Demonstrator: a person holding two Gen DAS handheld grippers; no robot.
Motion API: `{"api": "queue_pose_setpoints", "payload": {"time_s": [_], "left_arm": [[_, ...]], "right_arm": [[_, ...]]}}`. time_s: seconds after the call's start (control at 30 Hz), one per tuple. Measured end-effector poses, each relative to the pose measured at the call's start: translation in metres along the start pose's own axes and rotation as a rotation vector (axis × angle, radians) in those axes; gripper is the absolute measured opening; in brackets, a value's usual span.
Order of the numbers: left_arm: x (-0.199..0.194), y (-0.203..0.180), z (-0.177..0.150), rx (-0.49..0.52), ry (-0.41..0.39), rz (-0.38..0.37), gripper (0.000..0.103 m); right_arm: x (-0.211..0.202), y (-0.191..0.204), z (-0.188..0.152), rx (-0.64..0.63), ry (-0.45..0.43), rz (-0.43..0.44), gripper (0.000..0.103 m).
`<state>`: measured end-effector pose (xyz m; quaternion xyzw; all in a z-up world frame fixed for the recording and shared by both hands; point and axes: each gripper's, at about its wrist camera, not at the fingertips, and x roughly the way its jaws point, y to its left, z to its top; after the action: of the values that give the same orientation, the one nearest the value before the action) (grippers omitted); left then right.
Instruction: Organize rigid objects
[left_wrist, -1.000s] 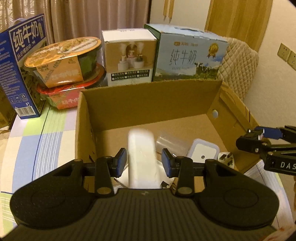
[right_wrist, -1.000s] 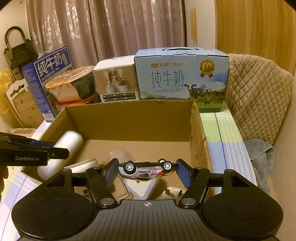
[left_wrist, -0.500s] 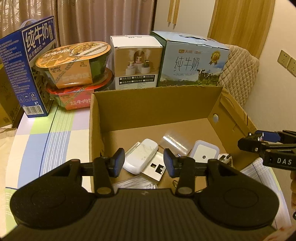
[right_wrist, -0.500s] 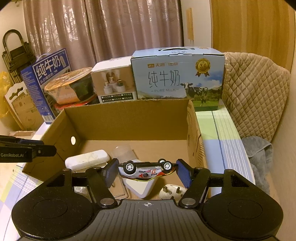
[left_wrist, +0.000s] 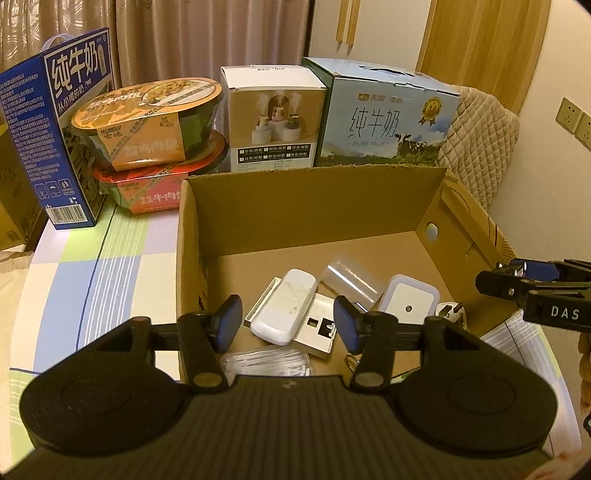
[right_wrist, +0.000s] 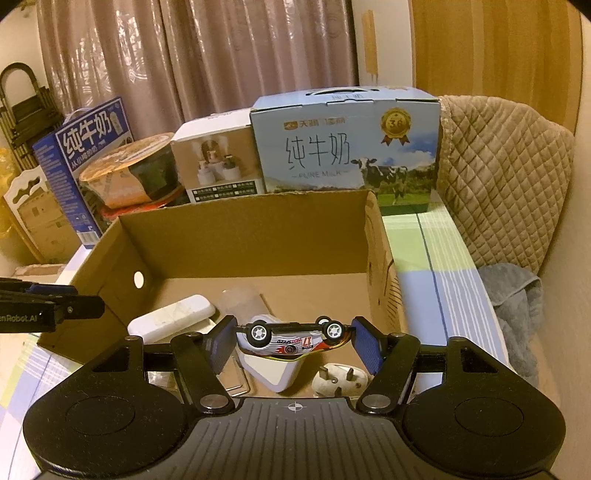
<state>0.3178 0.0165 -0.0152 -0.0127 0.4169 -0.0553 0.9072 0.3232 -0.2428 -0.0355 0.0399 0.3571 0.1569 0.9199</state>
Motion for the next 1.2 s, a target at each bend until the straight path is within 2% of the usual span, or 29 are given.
{"api": "queue_pose_setpoints", "payload": {"time_s": [0.13,0.17,0.2,0.27,0.47,0.83,1.0,1.2], "left_arm": [[-0.001,0.0,0.0,0.0,-0.004,0.001,0.064],[-0.002,-0.001,0.0,0.001,-0.009,0.001,0.07],[-0.004,-0.002,0.0,0.005,-0.016,0.002,0.075],[-0.009,-0.003,-0.001,0.01,-0.031,0.002,0.079],[-0.022,-0.009,-0.005,0.015,-0.05,0.006,0.084],[-0.068,-0.012,-0.027,-0.014,-0.086,0.026,0.094],[-0.099,-0.017,-0.042,-0.033,-0.118,0.045,0.102],[-0.13,-0.024,-0.066,-0.044,-0.121,0.052,0.102]], "right_arm": [[0.002,-0.004,0.003,0.012,-0.025,0.01,0.065],[0.002,-0.005,0.004,0.013,-0.032,0.014,0.069],[0.001,-0.006,0.005,0.019,-0.043,0.012,0.077],[-0.006,-0.007,0.007,0.034,-0.085,0.001,0.085],[-0.026,-0.01,0.005,0.046,-0.134,-0.007,0.085],[-0.071,-0.004,-0.013,0.078,-0.129,-0.007,0.085],[-0.1,0.003,-0.028,0.08,-0.126,0.001,0.085],[-0.137,0.005,-0.057,0.117,-0.12,0.009,0.085]]}}
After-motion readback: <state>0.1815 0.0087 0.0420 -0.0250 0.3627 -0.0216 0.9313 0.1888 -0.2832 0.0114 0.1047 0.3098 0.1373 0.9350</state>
